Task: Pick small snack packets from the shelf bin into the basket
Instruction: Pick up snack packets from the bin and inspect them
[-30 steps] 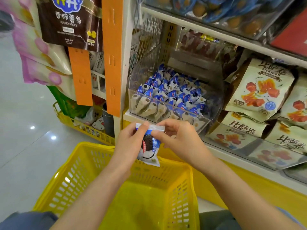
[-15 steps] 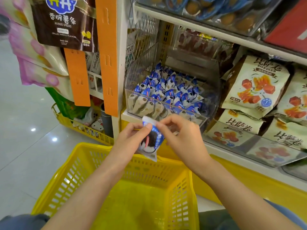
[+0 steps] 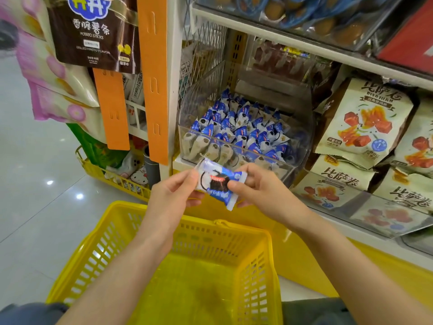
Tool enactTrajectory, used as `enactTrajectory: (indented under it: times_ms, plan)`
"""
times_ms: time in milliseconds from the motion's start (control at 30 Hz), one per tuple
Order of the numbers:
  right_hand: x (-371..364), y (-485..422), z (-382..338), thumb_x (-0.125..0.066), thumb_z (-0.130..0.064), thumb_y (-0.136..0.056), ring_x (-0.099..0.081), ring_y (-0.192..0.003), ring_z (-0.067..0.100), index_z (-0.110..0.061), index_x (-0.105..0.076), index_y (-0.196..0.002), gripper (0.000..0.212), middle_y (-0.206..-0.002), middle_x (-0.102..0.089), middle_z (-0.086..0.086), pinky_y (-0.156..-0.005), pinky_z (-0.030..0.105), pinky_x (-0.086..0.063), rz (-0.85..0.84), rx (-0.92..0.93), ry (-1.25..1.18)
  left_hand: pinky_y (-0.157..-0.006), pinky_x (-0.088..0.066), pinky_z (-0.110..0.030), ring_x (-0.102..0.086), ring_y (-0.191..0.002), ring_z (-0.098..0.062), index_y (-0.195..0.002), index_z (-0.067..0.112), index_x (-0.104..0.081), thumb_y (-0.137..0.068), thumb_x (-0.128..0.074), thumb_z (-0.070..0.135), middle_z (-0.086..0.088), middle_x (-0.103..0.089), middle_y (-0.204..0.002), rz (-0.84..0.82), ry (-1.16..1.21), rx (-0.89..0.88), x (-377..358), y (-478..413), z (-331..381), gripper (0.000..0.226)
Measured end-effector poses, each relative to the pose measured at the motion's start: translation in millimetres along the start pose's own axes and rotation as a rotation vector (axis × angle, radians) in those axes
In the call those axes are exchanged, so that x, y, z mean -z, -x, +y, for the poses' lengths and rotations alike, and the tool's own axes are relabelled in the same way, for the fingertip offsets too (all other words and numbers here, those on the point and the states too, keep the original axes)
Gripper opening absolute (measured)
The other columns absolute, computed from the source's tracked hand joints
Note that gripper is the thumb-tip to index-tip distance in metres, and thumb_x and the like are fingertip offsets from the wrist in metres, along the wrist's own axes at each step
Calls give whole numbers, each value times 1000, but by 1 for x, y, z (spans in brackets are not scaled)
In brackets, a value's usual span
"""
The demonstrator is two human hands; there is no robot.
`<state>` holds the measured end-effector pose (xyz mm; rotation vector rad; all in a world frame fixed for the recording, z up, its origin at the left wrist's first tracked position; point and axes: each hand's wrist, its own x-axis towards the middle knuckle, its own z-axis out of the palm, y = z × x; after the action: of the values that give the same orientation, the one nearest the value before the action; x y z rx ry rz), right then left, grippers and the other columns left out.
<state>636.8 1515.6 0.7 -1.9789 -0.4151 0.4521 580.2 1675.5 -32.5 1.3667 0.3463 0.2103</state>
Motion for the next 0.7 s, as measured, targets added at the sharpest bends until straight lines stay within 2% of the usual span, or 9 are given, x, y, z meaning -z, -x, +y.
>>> enactTrajectory:
  times_ms: [67,133,200,267,333,400,533,633,700]
  plan:
    - [-2,0,5,-62,-17,-87,-67,-76,16,-13,-51,-97,16,-95,-71,12,-66,26,-56,-77,-49,55,-59,-51,-18,-63,-67,-6,-82,29,-71,-93,-51,27,4,-73,-78,18,-21,-3,0,-1,-1,23]
    - [-6,1,11,-66,-24,-84,-64,-90,15,-19,-51,-102,25,-103,-67,-2,-75,30,-54,-63,-20,185,-58,-51,-18,-62,-67,-5,-83,29,-69,-93,-51,26,5,-72,-75,24,-83,-33,0,-2,-2,21]
    - [-10,2,13,-68,-32,-81,-57,-101,6,-27,-49,-109,34,-109,-59,-13,-83,23,-51,-11,71,249,-61,-50,-19,-59,-64,-5,-83,26,-69,-92,-53,22,5,-68,-73,16,-203,-115,0,-3,-3,18]
    - [-14,2,11,-66,-35,-82,-57,-98,-3,-31,-52,-109,31,-104,-60,-15,-82,17,-49,56,163,197,-62,-45,-16,-54,-62,0,-83,25,-68,-90,-56,18,5,-65,-74,-23,-318,-199,-1,-2,-2,15]
    - [-16,3,6,-64,-34,-83,-59,-85,-6,-38,-58,-95,13,-86,-63,-19,-71,11,-48,139,253,208,-58,-42,-10,-54,-61,4,-82,25,-67,-89,-58,18,6,-65,-75,-66,-353,-222,-3,2,-3,14]
    - [-16,4,3,-65,-31,-83,-60,-75,-5,-40,-61,-82,10,-74,-63,-22,-62,7,-44,200,325,257,-56,-41,-8,-55,-60,7,-81,24,-68,-89,-58,18,6,-65,-74,-78,-357,-227,-4,4,-3,14]
    - [-18,5,3,-67,-25,-83,-59,-76,0,-27,-67,-83,2,-77,-62,-16,-63,13,-48,258,417,350,-59,-46,-17,-56,-61,2,-79,23,-69,-89,-58,20,4,-67,-72,-104,-287,-162,-4,3,-2,15]
    - [-19,7,4,-64,-26,-85,-57,-78,2,-20,-68,-89,8,-81,-59,-14,-67,21,-52,269,495,485,-56,-47,-12,-59,-68,-1,-78,26,-69,-89,-57,24,4,-68,-76,-152,-268,-85,-2,2,0,17]
    - [-18,8,4,-63,-26,-85,-59,-78,2,-21,-68,-87,7,-80,-62,-14,-67,17,-50,277,437,401,-57,-48,-12,-61,-71,-3,-81,24,-68,-89,-57,25,5,-68,-78,-152,-254,-62,-3,1,0,14]
